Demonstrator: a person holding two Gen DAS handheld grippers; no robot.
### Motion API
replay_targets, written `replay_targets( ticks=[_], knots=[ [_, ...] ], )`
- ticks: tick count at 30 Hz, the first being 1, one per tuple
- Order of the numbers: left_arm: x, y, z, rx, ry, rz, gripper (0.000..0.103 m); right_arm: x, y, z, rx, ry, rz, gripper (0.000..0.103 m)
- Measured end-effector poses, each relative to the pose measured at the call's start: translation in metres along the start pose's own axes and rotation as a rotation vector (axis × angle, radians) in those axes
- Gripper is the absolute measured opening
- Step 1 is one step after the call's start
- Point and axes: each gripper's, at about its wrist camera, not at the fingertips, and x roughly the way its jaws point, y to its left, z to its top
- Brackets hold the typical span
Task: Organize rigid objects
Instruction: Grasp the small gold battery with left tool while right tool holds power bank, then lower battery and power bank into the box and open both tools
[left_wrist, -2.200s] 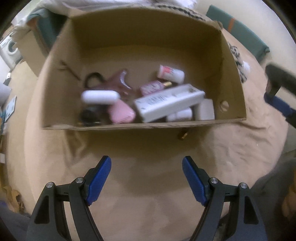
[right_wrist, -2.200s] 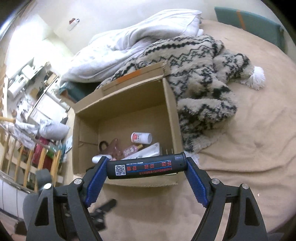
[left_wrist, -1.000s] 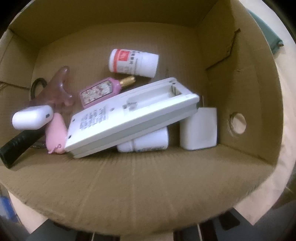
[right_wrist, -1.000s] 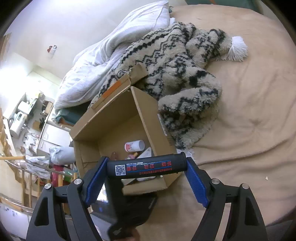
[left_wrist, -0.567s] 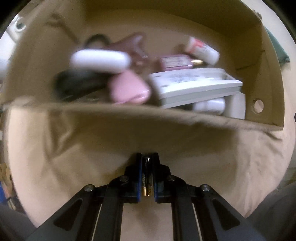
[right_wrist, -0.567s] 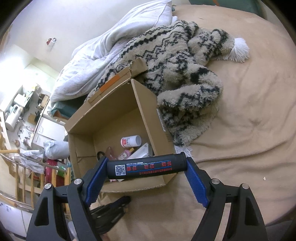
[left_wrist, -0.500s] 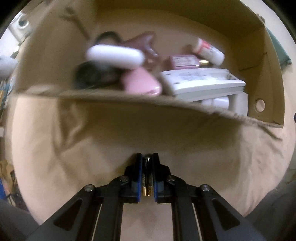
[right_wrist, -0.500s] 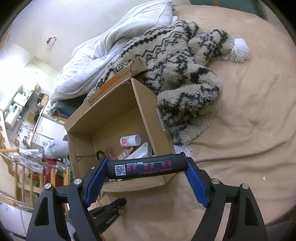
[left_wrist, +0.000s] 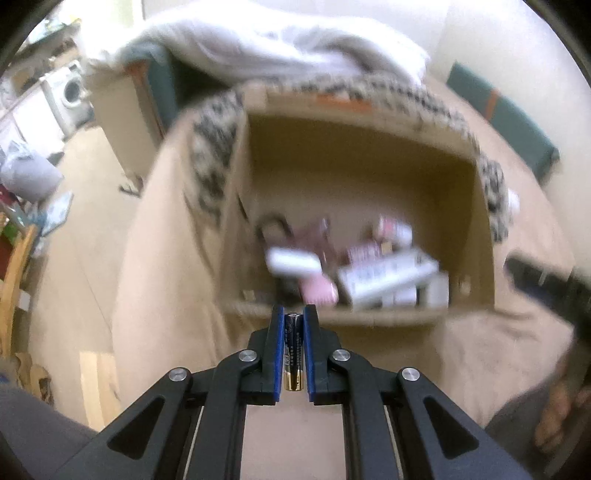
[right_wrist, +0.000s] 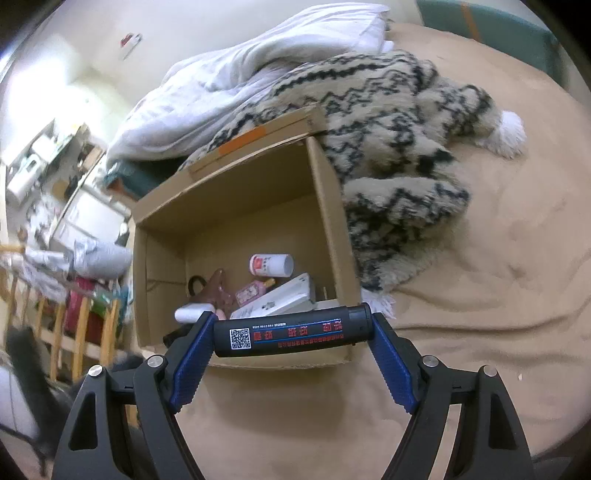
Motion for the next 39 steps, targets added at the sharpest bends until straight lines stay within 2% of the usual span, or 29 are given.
replay_targets(
  ticks=[4,7,12,22,27,32,37,39],
  knots=[
    [-0.001,0.0,0.036,-0.018,-0.043,0.014,0.009,0.01,0.015,0.009,-0.071,-0.004,-0.028,0.087],
    [0.003,-0.008,0.051,-0.019,-0.061,0.028,0.009,0.022,0.024,0.016,-0.107,-0.002,-0.039,0.087],
    [0.035,-0.016,0.064,-0.019,-0.037,0.034,0.009,0.043,0.035,0.021,-0.147,0.032,-0.046,0.087],
    [0.087,-0.032,0.066,0.028,0.014,0.077,0.009,0.065,0.045,0.009,-0.207,0.124,-0.071,0.087],
    [0.103,-0.036,0.064,0.047,0.029,0.098,0.009,0.075,0.04,0.007,-0.185,0.165,-0.088,0.087],
    [0.116,-0.038,0.056,0.067,0.083,0.09,0.009,0.073,0.037,0.01,-0.152,0.148,-0.058,0.086],
    [0.119,-0.032,0.049,0.051,0.099,0.105,0.009,0.07,0.032,0.013,-0.118,0.137,-0.043,0.087],
    [0.116,-0.03,0.048,0.044,0.098,0.113,0.009,0.064,0.032,0.014,-0.116,0.108,-0.04,0.092]
  ],
)
